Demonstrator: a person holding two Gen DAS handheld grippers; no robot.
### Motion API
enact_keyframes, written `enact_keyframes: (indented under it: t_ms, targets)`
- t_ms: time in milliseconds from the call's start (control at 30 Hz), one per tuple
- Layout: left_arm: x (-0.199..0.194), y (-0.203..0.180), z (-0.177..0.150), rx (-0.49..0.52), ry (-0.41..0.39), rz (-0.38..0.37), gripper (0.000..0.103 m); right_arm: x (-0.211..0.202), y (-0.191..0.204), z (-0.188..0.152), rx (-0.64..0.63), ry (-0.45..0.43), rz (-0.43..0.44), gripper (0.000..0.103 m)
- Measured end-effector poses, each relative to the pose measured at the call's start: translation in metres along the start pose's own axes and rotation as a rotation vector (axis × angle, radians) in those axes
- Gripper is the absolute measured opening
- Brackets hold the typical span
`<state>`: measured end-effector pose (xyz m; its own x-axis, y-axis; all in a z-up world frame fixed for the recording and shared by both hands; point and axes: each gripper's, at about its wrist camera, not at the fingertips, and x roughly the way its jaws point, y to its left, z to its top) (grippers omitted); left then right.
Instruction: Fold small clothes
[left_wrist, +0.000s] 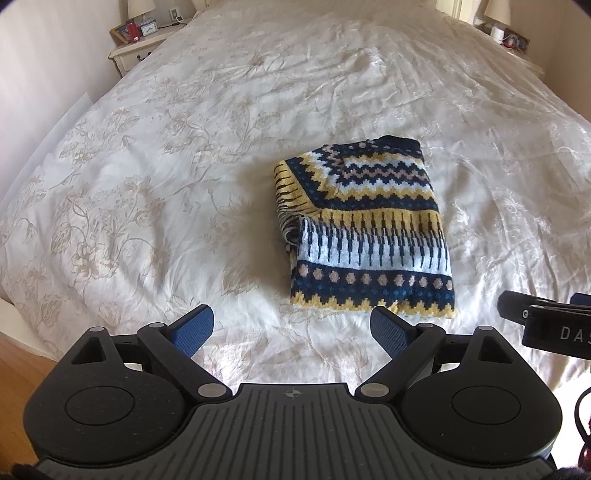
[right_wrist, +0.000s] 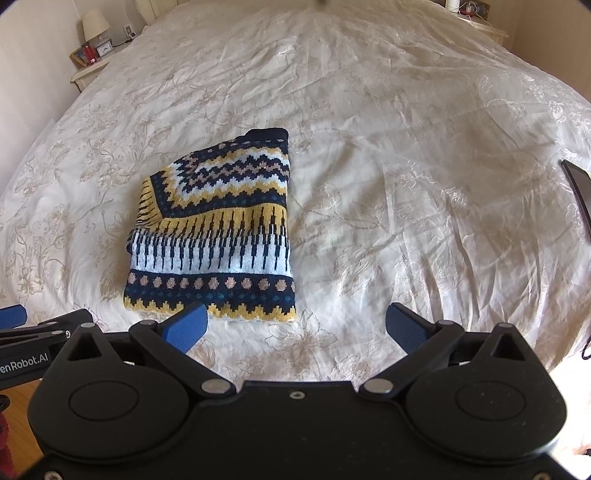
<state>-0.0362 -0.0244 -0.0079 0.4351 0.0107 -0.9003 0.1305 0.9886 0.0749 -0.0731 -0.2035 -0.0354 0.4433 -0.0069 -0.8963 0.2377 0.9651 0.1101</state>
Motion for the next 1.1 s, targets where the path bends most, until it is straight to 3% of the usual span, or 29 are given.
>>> enact_keyframes:
  t_ms: [1100]
  targets:
    - [0.003,0.015,0.001,-0.008,0.031,0.008,0.092,0.009,0.016,-0.001,-0.001,0.037,0.004,0.102]
